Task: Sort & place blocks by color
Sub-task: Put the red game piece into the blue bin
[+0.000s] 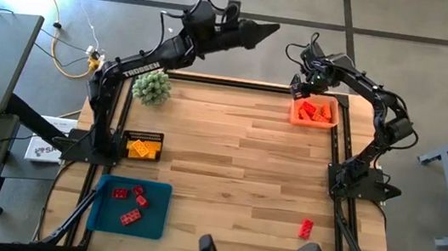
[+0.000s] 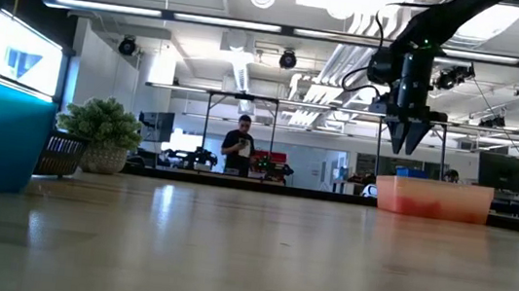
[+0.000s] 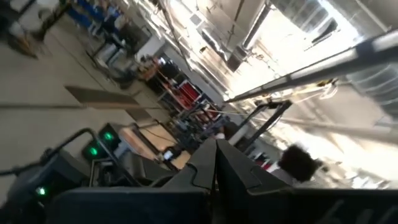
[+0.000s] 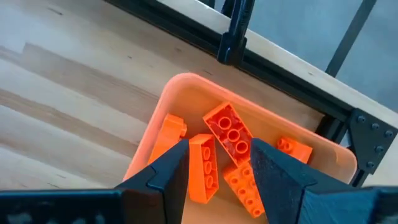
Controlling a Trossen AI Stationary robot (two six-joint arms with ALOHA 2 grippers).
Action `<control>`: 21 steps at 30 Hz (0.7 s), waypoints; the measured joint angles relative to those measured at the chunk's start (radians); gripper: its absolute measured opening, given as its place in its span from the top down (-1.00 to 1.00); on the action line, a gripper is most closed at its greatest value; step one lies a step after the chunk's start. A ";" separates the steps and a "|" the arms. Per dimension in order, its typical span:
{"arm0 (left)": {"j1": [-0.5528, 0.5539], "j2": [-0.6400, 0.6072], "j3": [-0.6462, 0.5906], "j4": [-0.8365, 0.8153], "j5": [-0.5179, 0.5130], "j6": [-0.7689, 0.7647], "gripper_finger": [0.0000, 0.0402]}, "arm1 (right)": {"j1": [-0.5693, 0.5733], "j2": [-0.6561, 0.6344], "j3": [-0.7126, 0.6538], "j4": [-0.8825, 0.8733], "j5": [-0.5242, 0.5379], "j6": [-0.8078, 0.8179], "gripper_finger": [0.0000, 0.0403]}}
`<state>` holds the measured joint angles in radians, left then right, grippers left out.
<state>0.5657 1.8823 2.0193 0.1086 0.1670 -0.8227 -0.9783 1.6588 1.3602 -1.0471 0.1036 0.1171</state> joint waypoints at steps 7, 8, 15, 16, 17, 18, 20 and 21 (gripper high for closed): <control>-0.025 -0.020 0.000 -0.049 -0.045 0.203 1.00 | 0.002 0.000 0.000 -0.056 -0.046 -0.014 0.22; -0.027 -0.027 0.000 -0.077 -0.061 0.248 1.00 | 0.004 0.000 0.000 -0.073 -0.066 -0.014 0.22; -0.056 -0.110 0.000 -0.292 -0.224 0.568 1.00 | 0.053 0.000 0.000 -0.135 -0.109 0.022 0.22; -0.059 -0.126 0.000 -0.315 -0.244 0.602 1.00 | 0.063 0.000 0.000 -0.143 -0.114 0.042 0.22; -0.062 -0.142 0.000 -0.336 -0.264 0.632 1.00 | 0.074 0.000 0.000 -0.154 -0.124 0.062 0.22; -0.066 -0.156 0.000 -0.359 -0.280 0.661 1.00 | 0.086 0.000 0.000 -0.164 -0.139 0.085 0.22; -0.070 -0.183 0.001 -0.418 -0.291 0.703 1.00 | 0.115 0.000 0.000 -0.177 -0.175 0.123 0.22; -0.069 -0.195 0.001 -0.450 -0.292 0.719 1.00 | 0.133 0.000 0.000 -0.178 -0.189 0.143 0.22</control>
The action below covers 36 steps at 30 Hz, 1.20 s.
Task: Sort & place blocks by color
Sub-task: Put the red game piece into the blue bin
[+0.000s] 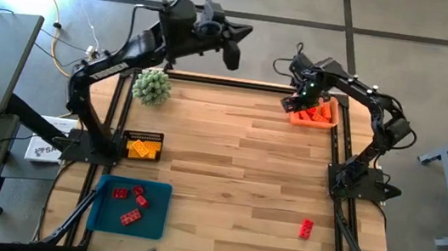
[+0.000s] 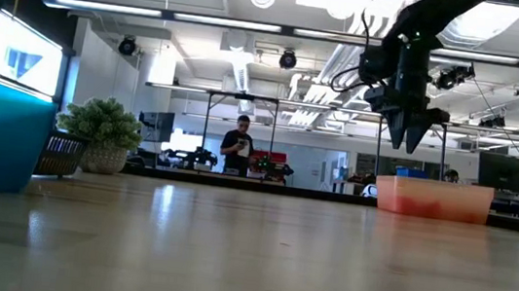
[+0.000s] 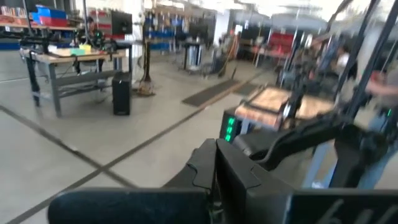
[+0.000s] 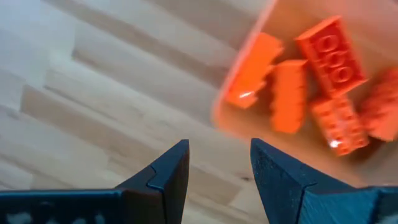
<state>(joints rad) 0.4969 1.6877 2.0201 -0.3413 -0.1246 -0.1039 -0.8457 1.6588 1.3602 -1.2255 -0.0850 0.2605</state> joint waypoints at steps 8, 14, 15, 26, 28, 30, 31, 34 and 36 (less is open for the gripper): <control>0.018 -0.110 0.000 -0.228 -0.003 0.108 1.00 | 0.149 0.000 0.000 0.018 -0.001 0.170 0.22; 0.054 -0.178 0.000 -0.387 -0.003 0.151 1.00 | 0.250 0.000 0.000 0.019 -0.002 0.303 0.22; 0.058 -0.187 0.000 -0.409 -0.003 0.158 1.00 | 0.266 0.000 0.000 0.019 -0.002 0.322 0.22; 0.099 -0.389 -0.328 -0.289 0.065 0.133 1.00 | 0.449 0.000 0.000 0.018 -0.042 0.505 0.22; 0.099 -0.431 -0.396 -0.225 0.068 0.113 1.00 | 0.479 0.000 0.000 0.018 -0.049 0.532 0.22; 0.099 -0.465 -0.457 -0.187 0.069 0.096 1.00 | 0.513 0.000 0.000 0.018 -0.048 0.560 0.22; 0.099 -0.480 -0.485 -0.175 0.069 0.095 1.00 | 0.529 0.000 0.000 0.018 -0.046 0.574 0.22; 0.099 -0.518 -0.549 -0.163 0.069 0.098 1.00 | 0.579 0.000 0.000 0.021 -0.019 0.607 0.22; 0.098 -0.542 -0.586 -0.162 0.069 0.097 1.00 | 0.610 0.000 0.000 0.021 -0.006 0.633 0.22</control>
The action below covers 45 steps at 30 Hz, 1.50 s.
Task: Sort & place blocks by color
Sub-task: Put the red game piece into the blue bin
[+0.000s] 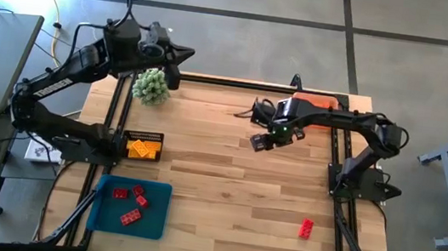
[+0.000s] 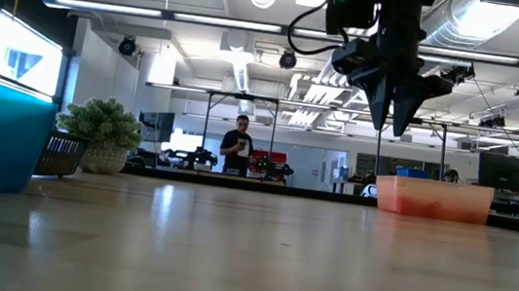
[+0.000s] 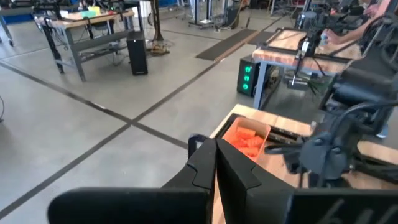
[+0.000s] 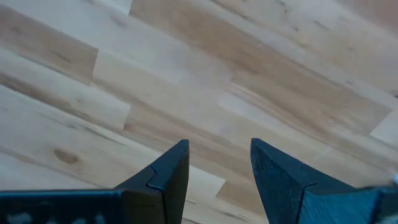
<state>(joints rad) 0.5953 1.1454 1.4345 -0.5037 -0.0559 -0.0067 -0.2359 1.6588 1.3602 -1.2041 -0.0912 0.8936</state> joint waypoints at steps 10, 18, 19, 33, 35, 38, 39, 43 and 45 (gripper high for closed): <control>0.000 -0.058 -0.075 0.036 0.079 0.001 1.00 | 0.147 0.000 0.000 -0.015 0.003 0.171 0.22; 0.000 -0.064 -0.075 0.036 0.153 0.011 1.00 | 0.299 0.000 0.000 -0.047 -0.017 0.375 0.09; 0.000 -0.064 -0.075 0.035 0.157 0.011 1.00 | 0.318 0.000 0.000 -0.051 -0.017 0.405 0.07; 0.000 -0.064 -0.075 0.030 0.202 0.015 1.00 | 0.568 0.000 0.000 -0.132 0.055 0.879 0.00; 0.000 -0.064 -0.075 0.030 0.202 0.027 1.00 | 0.599 0.000 0.000 -0.145 0.076 0.943 0.00; 0.000 -0.064 -0.075 0.030 0.203 0.029 1.00 | 0.641 0.000 0.000 -0.179 0.102 1.037 0.00; 0.000 -0.064 -0.075 0.030 0.203 0.029 1.00 | 0.654 0.000 0.000 -0.191 0.106 1.062 0.00; 0.000 -0.064 -0.075 0.030 0.202 0.029 1.00 | 0.706 0.000 0.000 -0.239 0.102 1.144 0.00; 0.000 -0.064 -0.075 0.030 0.202 0.029 1.00 | 0.730 0.000 0.000 -0.245 0.100 1.184 0.00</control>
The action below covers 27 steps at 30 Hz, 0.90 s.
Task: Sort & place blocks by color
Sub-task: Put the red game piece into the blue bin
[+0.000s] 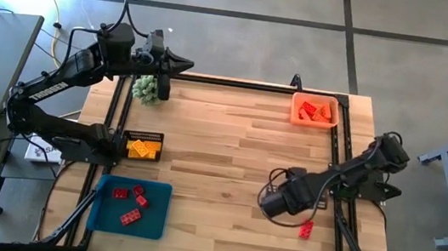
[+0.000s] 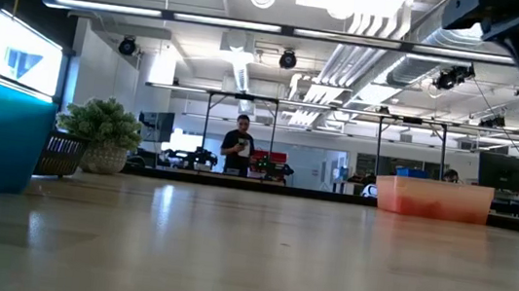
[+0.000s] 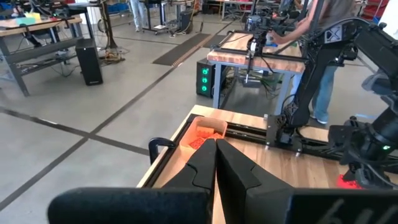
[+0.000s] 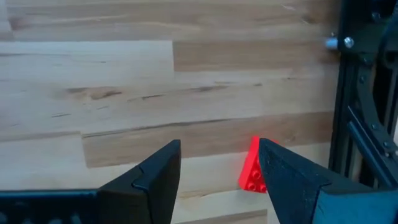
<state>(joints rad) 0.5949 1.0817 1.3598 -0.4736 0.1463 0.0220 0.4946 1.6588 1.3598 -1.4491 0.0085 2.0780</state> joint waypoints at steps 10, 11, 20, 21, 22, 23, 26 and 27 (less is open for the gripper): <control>0.000 0.000 0.000 0.000 0.000 -0.003 1.00 | 0.116 0.000 0.000 -0.006 -0.001 0.202 0.00; 0.000 0.000 0.000 0.001 0.000 -0.006 1.00 | 0.129 0.000 0.000 -0.006 -0.001 0.224 0.00; 0.000 0.000 0.000 0.001 0.000 -0.018 1.00 | 0.192 0.000 -0.001 -0.021 -0.025 0.252 0.00; 0.000 0.000 0.000 0.001 0.000 -0.018 1.00 | 0.197 0.000 -0.002 -0.028 -0.024 0.252 0.00; 0.000 0.000 0.000 0.001 0.000 -0.018 1.00 | 0.201 0.000 -0.009 -0.027 -0.024 0.252 0.00; 0.000 0.000 0.000 0.001 0.000 -0.018 1.00 | 0.206 0.000 -0.024 -0.026 -0.025 0.252 0.00; 0.000 0.000 0.000 0.002 0.000 -0.019 1.00 | 0.221 0.000 -0.083 0.027 -0.062 0.255 0.00; 0.000 0.000 0.000 0.002 0.000 -0.020 1.00 | 0.225 0.000 -0.103 0.062 -0.075 0.256 0.00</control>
<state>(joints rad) 0.5949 1.0821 1.3598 -0.4721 0.1465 0.0024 0.7200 1.6593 1.2568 -1.3873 -0.0669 2.3343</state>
